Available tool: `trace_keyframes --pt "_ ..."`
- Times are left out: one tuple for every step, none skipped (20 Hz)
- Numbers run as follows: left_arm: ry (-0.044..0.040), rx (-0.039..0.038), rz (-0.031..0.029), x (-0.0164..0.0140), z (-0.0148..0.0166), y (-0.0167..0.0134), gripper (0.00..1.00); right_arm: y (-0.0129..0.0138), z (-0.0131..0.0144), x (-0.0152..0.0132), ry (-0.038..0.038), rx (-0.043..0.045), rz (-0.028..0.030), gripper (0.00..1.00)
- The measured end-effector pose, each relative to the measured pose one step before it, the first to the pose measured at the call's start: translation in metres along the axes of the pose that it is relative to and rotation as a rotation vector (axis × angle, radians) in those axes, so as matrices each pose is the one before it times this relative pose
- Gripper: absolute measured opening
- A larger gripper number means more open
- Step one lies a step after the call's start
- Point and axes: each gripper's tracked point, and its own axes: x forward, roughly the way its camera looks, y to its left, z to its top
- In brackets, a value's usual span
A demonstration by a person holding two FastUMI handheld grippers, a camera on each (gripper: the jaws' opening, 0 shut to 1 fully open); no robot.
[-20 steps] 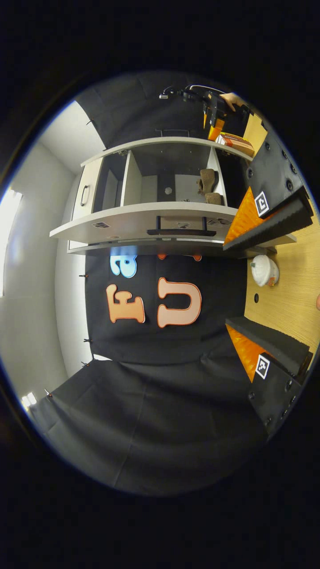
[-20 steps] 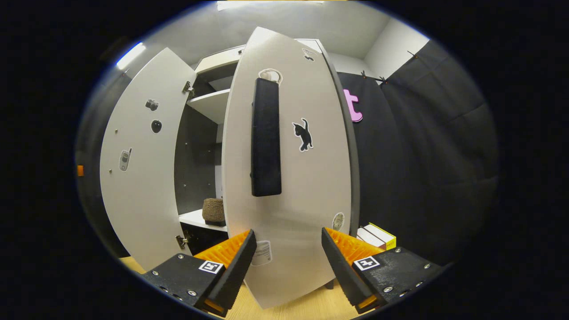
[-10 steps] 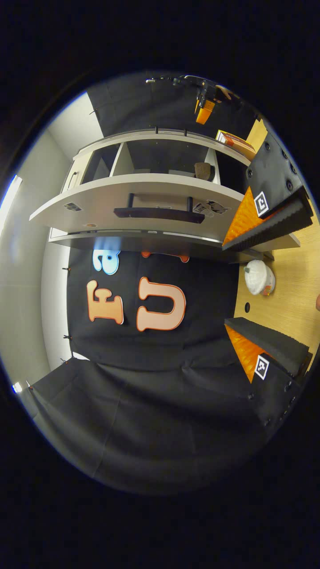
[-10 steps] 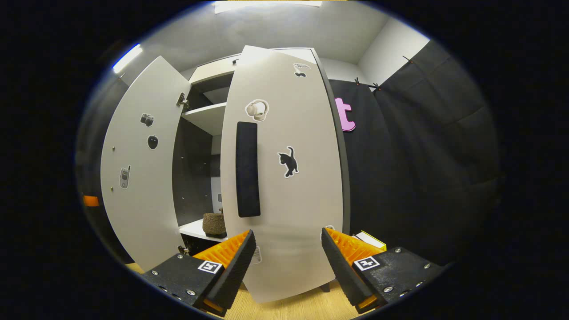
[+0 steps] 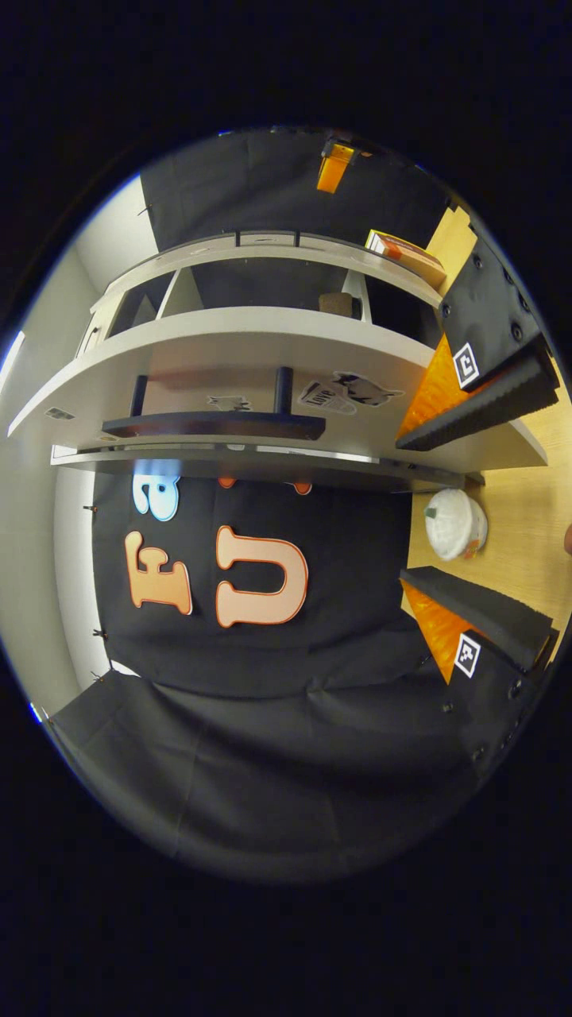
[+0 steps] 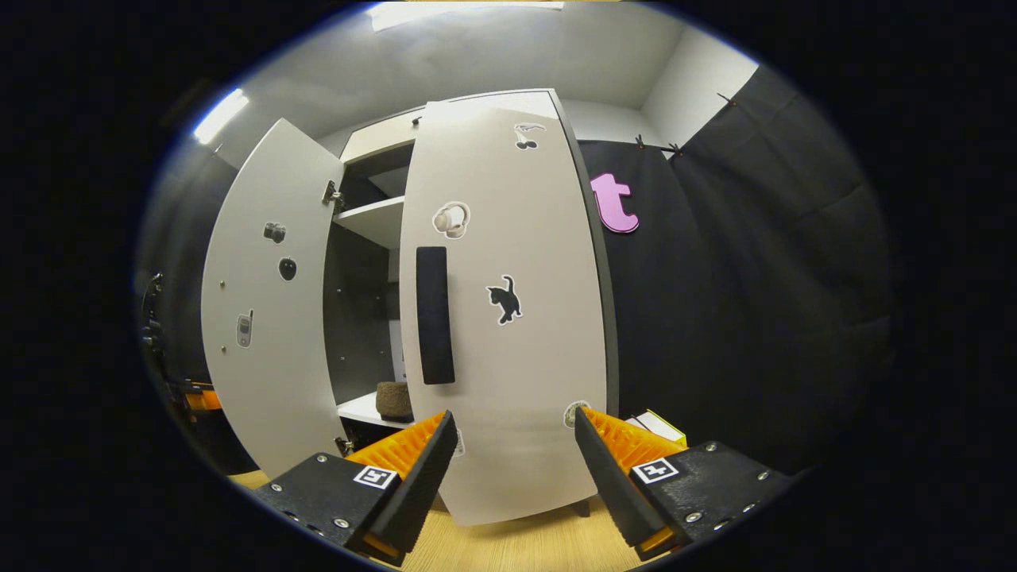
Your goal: Grab one shoe with the right hand and put it into the shoe cabinet, grab the other shoe with the left hand and put it into the shoe cabinet; then close the right door with the right hand and the left door with the left hand.
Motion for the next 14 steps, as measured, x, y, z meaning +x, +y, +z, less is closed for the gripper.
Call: trace_keyframes --pt "0.0077 -0.00649 -0.00429 0.0005 -0.00148 -0.00256 0.99 -0.00169 0.00317 -0.00142 -0.00556 -0.00908 -0.00007 0.92" --pt "0.00663 -0.0162 -0.00848 0.00053 -0.00312 -0.00668 0.99 -0.00072 0.00327 -0.00145 -0.00761 -0.00937 0.00032 0.92" --pt "0.00635 -0.0033 -0.01405 0.00059 -0.00155 -0.00862 0.98 -0.00121 0.00286 -0.00107 -0.00871 -0.00613 -0.00154 0.92" --pt "-0.00468 0.00802 -0.01802 0.00247 0.00047 -0.01045 0.96 -0.00015 0.00203 -0.00195 -0.00532 -0.00298 -0.00061 0.92" --pt "-0.00691 0.01376 -0.02047 0.00173 0.0017 -0.01089 0.93 0.00198 0.00157 -0.00312 -0.00437 -0.00117 0.00861 0.92" --pt "-0.00505 0.01455 -0.02461 0.00089 0.0009 -0.01305 0.96 0.003 0.00243 -0.00302 -0.00968 0.00402 0.01209 0.92" --pt "0.0002 0.00383 -0.02534 0.00486 0.0004 -0.01354 0.96 0.00233 0.00262 -0.00334 -0.00731 0.00411 0.00867 0.92" --pt "0.00414 -0.00717 -0.02606 0.00854 -0.00192 -0.01242 0.93 -0.00029 0.00097 -0.00346 -0.00359 -0.00008 0.00388 0.92" --pt "0.0056 -0.01133 -0.02187 0.00739 0.0 -0.0108 0.93 -0.00183 0.00334 -0.00314 -0.00742 -0.00467 0.00133 0.92" --pt "-0.00328 -0.00401 -0.01726 0.00651 0.00194 -0.00796 0.93 -0.00127 0.00365 -0.0031 -0.00894 -0.00918 -0.00047 0.92" --pt "-0.01214 0.00118 -0.00675 0.00537 0.00378 -0.00694 0.99 -0.0026 0.00333 -0.00245 -0.00912 -0.01189 -0.00212 0.92" --pt "-0.00705 0.00096 -0.00499 0.00936 0.00396 -0.00488 1.0 -0.00374 0.00338 -0.00158 -0.01044 -0.01062 -0.00751 0.92" --pt "-0.00638 -0.00574 -0.00384 0.00811 0.00202 -0.00345 0.99 -0.00268 0.00218 -0.00198 -0.00923 -0.0093 -0.00516 0.92" --pt "-0.00348 -0.00795 -0.00745 0.0064 -0.00089 -0.00533 0.96 -0.00164 0.00073 -0.00281 -0.00757 -0.00595 -0.00099 0.92"
